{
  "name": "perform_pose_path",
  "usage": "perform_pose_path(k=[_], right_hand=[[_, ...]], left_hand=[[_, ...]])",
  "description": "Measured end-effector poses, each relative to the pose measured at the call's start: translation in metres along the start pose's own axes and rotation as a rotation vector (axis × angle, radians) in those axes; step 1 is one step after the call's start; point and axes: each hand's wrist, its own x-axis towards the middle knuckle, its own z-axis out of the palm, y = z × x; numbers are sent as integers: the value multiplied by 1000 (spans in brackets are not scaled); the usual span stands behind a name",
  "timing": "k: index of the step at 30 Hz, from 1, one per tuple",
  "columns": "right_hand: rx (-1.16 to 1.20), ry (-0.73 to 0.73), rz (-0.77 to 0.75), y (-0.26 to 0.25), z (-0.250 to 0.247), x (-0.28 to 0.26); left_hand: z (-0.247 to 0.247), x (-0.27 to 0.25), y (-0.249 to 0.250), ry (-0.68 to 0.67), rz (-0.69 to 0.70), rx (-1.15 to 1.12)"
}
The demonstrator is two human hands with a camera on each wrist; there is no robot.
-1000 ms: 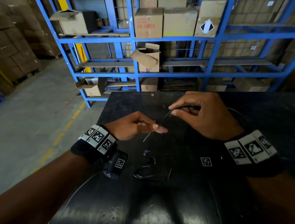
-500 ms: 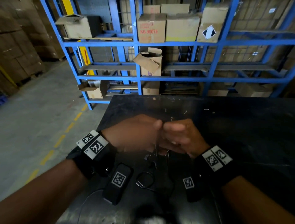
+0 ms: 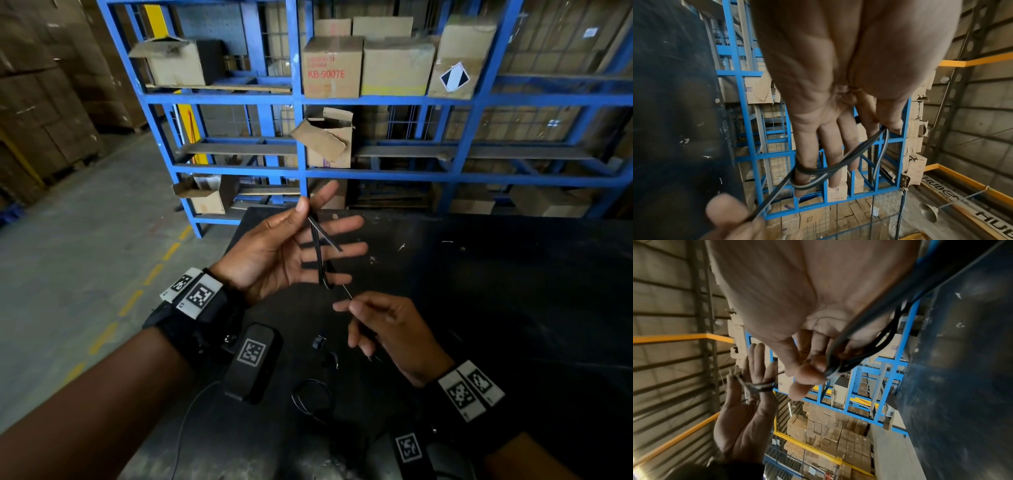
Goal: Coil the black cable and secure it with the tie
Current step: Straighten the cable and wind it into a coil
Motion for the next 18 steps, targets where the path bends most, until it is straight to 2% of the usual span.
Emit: perform_pose_path(k=[4,9,15,18], right_hand=[[-120,-84,-44,2,12,-2],[-195,-57,-52,1,18,0],[-185,-120,-40,11,25,-2],[-233,-77,-52,16,23,-2]], left_hand=[[-3,6,3,154,92,24],[-11,10,4,272,159,52],[-13,9,6,309,218,62],[-14,7,9,313,222,130]])
